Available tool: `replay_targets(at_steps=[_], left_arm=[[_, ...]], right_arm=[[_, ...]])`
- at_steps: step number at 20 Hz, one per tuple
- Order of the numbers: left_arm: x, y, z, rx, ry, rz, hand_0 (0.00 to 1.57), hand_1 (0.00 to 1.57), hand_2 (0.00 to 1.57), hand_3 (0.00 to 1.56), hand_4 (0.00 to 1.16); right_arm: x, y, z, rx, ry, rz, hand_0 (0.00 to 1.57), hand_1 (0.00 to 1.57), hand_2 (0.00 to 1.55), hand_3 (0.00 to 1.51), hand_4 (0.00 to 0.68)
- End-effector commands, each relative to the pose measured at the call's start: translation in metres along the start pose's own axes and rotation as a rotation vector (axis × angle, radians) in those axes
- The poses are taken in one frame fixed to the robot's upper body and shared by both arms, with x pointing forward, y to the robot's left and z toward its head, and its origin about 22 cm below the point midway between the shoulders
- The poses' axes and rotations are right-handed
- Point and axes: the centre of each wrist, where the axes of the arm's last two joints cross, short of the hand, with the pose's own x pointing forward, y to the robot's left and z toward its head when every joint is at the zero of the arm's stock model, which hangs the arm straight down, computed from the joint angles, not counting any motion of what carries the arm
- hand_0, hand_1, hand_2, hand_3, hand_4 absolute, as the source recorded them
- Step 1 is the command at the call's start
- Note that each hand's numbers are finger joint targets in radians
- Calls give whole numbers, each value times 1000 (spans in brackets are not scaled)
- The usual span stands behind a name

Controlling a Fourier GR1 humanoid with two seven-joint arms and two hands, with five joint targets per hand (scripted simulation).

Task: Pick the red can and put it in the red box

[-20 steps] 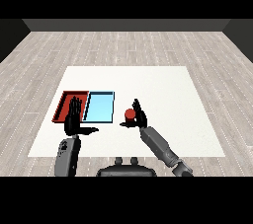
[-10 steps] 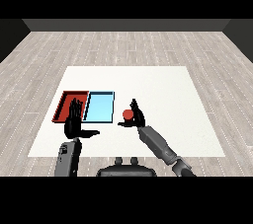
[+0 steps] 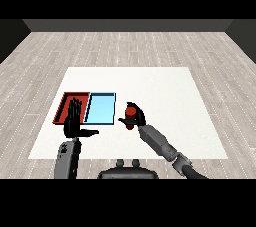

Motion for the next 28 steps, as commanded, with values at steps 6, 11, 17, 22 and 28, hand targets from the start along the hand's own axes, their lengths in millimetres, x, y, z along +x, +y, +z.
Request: replay_targets(at_steps=[6, 11, 17, 22, 28], left_arm=[[-11, -4, 0, -5, 20, -6, 0, 0, 0, 0, 0], [-12, 3, -10, 10, -7, 2, 0, 0, 0, 0, 0], [-5, -19, 13, 3, -11, -1, 0, 0, 0, 0, 0], [13, -7, 7, -5, -3, 1, 0, 0, 0, 0, 0], [3, -9, 4, -10, 7, 10, 0, 0, 0, 0, 0]], right_arm=[[17, 16, -12, -40, 36, 135, 1538, 1538, 1472, 1420, 575], [2, 9, -7, -37, 76, 173, 1528, 1528, 1469, 1416, 548], [-1, 15, 6, -36, 53, 191, 1548, 1548, 1475, 1411, 558], [37, 32, 1, -46, -66, 166, 1539, 1539, 1469, 1388, 581], [45, 25, 6, -51, -169, 153, 1543, 1543, 1459, 1381, 582]])
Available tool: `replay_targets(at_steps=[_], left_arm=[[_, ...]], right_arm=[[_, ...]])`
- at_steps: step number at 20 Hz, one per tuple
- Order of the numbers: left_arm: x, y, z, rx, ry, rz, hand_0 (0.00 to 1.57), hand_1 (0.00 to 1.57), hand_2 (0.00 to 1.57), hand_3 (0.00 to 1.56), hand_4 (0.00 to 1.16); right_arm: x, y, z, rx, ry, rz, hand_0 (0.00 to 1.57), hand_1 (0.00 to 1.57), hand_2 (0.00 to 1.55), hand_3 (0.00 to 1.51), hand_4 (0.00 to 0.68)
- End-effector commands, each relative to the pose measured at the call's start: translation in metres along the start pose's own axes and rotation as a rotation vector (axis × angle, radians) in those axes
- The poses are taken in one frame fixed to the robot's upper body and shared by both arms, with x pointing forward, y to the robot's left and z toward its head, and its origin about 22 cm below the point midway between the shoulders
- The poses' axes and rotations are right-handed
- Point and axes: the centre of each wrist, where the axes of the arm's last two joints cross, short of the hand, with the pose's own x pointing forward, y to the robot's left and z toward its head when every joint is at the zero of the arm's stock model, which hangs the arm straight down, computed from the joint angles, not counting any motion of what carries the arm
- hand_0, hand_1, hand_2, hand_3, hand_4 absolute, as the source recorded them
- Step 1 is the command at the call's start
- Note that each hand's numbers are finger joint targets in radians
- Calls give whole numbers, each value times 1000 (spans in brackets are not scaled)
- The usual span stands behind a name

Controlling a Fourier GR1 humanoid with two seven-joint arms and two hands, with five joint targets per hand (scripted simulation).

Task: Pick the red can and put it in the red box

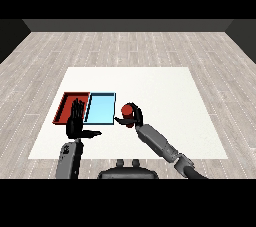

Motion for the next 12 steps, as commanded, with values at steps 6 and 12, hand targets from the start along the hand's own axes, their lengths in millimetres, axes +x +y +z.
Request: replay_targets(at_steps=[6, 12], left_arm=[[3, 0, -8, -58, 11, -24, 0, 0, 0, 0, 0], [14, -40, -18, -127, 43, 37, 0, 0, 0, 0, 0]], right_arm=[[55, -17, 11, -24, -182, -41, 1538, 1538, 1469, 1398, 623], [90, -38, 17, 0, -303, -52, 1465, 1465, 1420, 1391, 633]])
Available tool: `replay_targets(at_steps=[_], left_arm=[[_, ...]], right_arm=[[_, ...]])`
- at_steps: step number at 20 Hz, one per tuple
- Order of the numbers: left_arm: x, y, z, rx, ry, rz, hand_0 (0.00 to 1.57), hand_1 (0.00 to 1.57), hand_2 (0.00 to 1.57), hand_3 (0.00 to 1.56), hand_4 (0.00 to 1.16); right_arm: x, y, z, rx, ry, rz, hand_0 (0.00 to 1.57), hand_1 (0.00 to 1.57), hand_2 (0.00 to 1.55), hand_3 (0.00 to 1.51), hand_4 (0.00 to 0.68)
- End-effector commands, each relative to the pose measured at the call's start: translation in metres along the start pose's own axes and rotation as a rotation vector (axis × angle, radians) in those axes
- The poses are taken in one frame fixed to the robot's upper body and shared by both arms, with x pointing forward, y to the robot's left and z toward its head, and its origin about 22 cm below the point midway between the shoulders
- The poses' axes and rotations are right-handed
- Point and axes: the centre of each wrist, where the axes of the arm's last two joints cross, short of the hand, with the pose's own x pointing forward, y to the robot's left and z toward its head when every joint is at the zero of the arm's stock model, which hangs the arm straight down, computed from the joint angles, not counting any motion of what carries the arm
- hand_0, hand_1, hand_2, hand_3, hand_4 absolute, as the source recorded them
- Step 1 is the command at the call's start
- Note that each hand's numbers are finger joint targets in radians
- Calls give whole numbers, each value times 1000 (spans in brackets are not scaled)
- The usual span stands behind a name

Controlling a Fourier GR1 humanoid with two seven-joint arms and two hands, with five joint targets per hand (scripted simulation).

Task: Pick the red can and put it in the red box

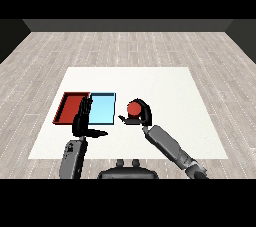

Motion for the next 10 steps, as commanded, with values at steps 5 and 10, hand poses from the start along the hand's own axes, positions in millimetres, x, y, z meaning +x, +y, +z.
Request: replay_targets(at_steps=[5, 10], left_arm=[[11, -45, -20, -56, 39, -12, 0, 0, 0, 0, 0], [-19, -49, -20, -92, 106, -48, 0, 0, 0, 0, 0]], right_arm=[[19, -2, -30, 7, -69, -20, 1465, 1465, 1420, 1391, 633], [46, -16, -40, 11, -89, -22, 1438, 1438, 1410, 1381, 622]])
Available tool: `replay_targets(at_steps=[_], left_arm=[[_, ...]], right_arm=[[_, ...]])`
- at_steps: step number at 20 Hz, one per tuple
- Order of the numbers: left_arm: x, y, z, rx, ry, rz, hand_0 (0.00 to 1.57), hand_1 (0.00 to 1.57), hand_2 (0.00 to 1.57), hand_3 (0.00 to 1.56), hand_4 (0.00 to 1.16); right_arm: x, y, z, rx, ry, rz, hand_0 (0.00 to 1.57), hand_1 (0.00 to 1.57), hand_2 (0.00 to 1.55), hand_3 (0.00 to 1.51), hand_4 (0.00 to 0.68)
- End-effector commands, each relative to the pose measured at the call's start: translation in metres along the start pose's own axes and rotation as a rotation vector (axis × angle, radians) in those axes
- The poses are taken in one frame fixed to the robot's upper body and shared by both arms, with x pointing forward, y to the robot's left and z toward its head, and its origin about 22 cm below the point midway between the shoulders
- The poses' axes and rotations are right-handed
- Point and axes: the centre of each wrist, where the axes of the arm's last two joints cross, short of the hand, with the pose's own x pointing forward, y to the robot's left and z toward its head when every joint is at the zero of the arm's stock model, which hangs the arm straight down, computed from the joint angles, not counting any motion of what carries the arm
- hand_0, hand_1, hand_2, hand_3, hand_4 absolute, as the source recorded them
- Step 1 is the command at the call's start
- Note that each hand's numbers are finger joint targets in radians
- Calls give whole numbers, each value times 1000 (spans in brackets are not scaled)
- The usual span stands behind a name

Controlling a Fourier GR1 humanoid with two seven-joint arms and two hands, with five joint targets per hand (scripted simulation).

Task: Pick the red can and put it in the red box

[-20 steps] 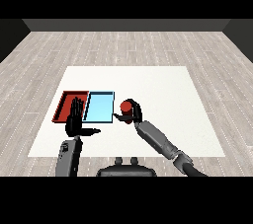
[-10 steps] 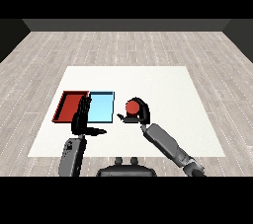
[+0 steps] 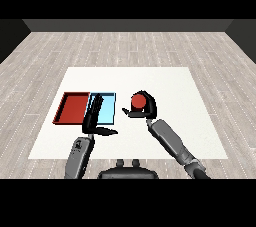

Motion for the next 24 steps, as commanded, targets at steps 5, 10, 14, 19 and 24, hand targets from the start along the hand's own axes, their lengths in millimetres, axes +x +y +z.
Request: replay_targets(at_steps=[5, 10, 14, 19, 24], left_arm=[[6, -51, -6, -40, 69, -3, 0, 0, 0, 0, 0], [-16, -58, -19, -74, 100, -8, 0, 0, 0, 0, 0], [-44, -44, -25, -54, 128, -14, 0, 0, 0, 0, 0], [-49, -44, -7, -60, 170, 19, 0, 0, 0, 0, 0], [-45, -49, -26, -64, 191, 41, 0, 0, 0, 0, 0]], right_arm=[[5, 0, 7, -1, -69, -18, 1435, 1435, 1423, 1401, 634], [-4, 2, 14, 28, -97, -60, 1442, 1442, 1430, 1395, 616], [18, 20, 15, 40, -97, -38, 1445, 1445, 1439, 1395, 634], [9, 1, 12, 53, -119, -57, 1467, 1467, 1443, 1392, 658], [23, 13, 27, 68, -126, -28, 1463, 1463, 1427, 1384, 654]])
